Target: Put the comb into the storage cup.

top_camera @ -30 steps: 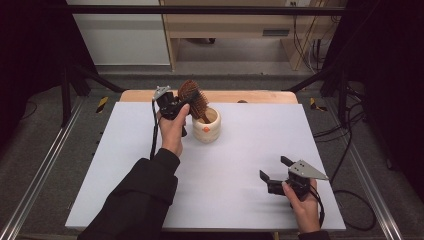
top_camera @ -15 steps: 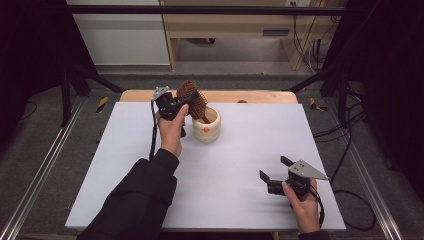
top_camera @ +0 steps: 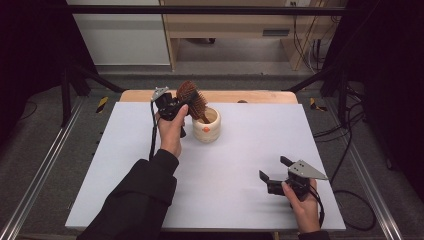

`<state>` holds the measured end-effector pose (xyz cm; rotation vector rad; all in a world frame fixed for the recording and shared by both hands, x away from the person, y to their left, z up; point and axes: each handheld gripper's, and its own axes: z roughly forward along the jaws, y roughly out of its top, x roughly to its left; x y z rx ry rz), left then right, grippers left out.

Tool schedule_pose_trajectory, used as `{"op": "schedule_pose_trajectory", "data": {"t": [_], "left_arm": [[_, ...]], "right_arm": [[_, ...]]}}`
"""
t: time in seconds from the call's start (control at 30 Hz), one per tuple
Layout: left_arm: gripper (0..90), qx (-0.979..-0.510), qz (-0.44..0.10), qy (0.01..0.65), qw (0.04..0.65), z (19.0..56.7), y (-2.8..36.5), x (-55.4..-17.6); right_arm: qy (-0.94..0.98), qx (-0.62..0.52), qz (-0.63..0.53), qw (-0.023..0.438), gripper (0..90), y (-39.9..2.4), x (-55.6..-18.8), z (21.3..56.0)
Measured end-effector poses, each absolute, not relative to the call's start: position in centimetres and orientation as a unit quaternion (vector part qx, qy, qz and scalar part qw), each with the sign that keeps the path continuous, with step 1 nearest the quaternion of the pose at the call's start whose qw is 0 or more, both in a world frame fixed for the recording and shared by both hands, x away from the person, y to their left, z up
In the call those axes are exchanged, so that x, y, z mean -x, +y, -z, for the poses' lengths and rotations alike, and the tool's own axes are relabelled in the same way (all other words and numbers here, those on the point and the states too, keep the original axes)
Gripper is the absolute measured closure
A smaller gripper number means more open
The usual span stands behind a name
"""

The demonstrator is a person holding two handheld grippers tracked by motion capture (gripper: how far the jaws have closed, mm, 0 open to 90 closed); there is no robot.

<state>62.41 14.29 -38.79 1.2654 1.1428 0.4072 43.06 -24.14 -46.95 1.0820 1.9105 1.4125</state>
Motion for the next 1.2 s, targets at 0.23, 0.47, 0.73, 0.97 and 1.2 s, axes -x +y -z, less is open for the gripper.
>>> {"op": "schedule_pose_trajectory", "data": {"t": [0.23, 0.47, 0.73, 0.97, 1.2], "left_arm": [[43.1, -0.554, -0.180, 0.504, 0.638, 38.83, 14.32, -62.42], [42.7, -0.554, -0.182, 0.504, 0.637, 38.91, 14.23, -62.33], [39.0, -0.554, -0.174, 0.501, 0.642, 39.10, 14.23, -62.25], [30.4, -0.552, -0.168, 0.497, 0.648, 39.15, 14.19, -62.14], [26.9, -0.557, -0.174, 0.493, 0.646, 39.19, 14.06, -61.89]], "right_arm": [[0.707, -0.399, -0.522, 0.262, 5.3, -24.12, -43.08, 46.97], [0.709, -0.398, -0.521, 0.261, 5.3, -24.03, -43.08, 47.03], [0.710, -0.398, -0.520, 0.260, 5.3, -24.01, -43.09, 47.05], [0.710, -0.398, -0.520, 0.260, 5.3, -24.02, -43.09, 47.05], [0.711, -0.397, -0.520, 0.259, 5.3, -23.98, -43.09, 47.08]]}}
